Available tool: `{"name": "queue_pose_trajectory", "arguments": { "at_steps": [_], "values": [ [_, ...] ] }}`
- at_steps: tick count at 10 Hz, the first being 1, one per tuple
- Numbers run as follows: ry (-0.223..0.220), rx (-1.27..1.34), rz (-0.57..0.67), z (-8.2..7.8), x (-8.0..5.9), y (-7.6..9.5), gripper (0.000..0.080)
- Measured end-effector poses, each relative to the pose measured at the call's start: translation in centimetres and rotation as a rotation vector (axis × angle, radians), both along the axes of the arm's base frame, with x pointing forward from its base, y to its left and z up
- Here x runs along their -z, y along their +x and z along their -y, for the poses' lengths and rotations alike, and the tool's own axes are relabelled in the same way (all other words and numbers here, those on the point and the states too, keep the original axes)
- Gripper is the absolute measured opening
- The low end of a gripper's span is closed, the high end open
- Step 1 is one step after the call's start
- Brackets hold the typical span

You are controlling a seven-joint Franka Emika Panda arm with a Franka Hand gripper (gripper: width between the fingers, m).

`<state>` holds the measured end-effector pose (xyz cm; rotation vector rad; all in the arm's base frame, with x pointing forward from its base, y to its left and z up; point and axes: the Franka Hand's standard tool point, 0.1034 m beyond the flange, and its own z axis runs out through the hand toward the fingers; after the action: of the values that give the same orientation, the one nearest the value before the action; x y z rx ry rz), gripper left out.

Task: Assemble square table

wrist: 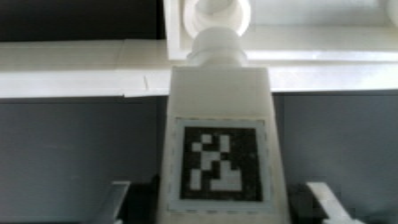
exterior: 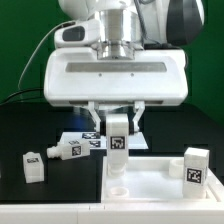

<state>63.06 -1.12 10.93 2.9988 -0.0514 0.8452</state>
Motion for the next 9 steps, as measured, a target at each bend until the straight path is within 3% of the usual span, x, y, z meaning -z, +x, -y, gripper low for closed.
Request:
{"name": "queue_pose_trajectory", "arguments": {
  "at_steps": [4,9],
  "values": [
    [-0.019,0.009,0.012,0.4,1.5,0.0,0.0285],
    [-0.034,0.015,0.058,-0.1,1.7,0.2,0.0285]
  ]
}}
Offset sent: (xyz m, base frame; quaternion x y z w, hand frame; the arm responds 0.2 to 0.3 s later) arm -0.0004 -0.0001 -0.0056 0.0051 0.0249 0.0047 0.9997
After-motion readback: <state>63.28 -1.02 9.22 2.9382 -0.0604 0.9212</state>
